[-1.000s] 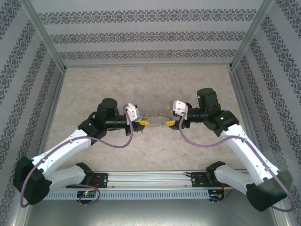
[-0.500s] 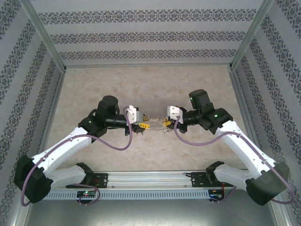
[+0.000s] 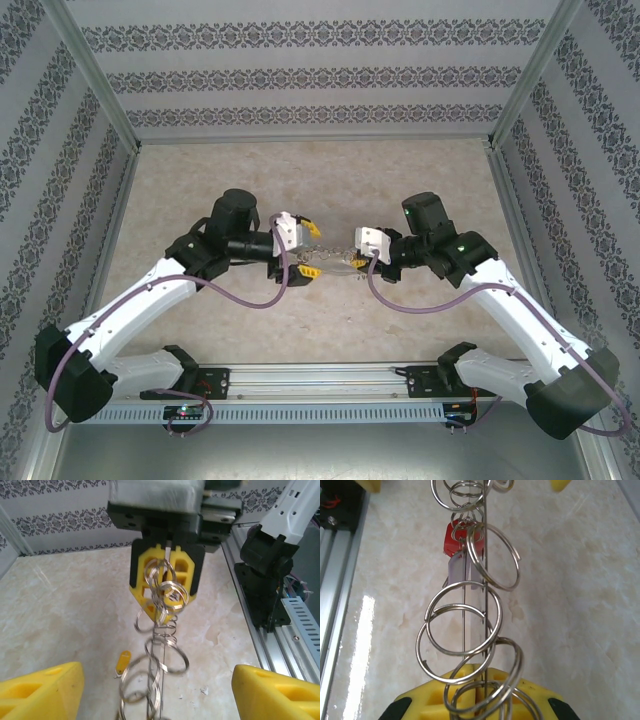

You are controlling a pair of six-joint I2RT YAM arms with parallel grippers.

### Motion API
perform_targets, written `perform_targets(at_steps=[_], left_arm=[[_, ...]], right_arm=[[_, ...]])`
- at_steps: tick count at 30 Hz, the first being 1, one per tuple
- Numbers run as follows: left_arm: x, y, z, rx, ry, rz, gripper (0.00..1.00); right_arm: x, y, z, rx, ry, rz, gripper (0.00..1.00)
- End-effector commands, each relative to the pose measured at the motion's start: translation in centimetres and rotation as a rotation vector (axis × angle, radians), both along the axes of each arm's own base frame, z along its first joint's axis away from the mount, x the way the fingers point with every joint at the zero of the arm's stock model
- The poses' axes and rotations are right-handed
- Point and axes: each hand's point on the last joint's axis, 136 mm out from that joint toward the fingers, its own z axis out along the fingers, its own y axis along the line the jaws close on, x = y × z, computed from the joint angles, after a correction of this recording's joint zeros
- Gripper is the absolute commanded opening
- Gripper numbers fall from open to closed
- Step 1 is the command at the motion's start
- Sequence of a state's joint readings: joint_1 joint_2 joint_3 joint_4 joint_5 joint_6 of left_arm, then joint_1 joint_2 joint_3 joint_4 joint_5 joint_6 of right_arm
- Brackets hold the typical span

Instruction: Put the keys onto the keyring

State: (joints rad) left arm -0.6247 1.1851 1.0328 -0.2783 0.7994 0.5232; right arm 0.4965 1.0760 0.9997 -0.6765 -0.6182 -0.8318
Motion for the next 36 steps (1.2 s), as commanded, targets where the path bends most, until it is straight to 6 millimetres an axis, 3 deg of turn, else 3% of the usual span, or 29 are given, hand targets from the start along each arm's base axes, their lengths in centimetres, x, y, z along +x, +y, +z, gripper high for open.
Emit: perform_targets(at_steps=[1,8,17,26,33,36], left_arm=[[0.1,-0.4,-1.3,0.107,0.01,0.012,0.77],[0.8,-2.3,-2.7,0.161,-0.013,-0.007,0.71],[0.9,-3.6,-3.4,0.195,0.005,-0.036,0.41],[0.2,-3.4,-3.3,0.201,-0.004,-0.067,0.11],[0.2,-3.8,-2.7,0.159,0.025,-0.059,0.11],[0.3,-3.9,-2.5,0.145,0.025,-0.051,0.08]], right_arm=[[0.1,-0.1,1.1,-0.025,-0.068,0.004,0.0],[-0.5,0.1,1.2,-0.057,-0.104,0.025,0.0],[-0.3,0.1,1.1,-0.071,-0.057,0.003,0.0],[-0.7,0.0,0.7,-0.061,-0.032,0.011,0.0],[-1.0,0.2,0.6,-0.046,-0.008,0.021,0.04],[-0.9,0.2,0.5,-0.044,-0.01,0.015,0.18]])
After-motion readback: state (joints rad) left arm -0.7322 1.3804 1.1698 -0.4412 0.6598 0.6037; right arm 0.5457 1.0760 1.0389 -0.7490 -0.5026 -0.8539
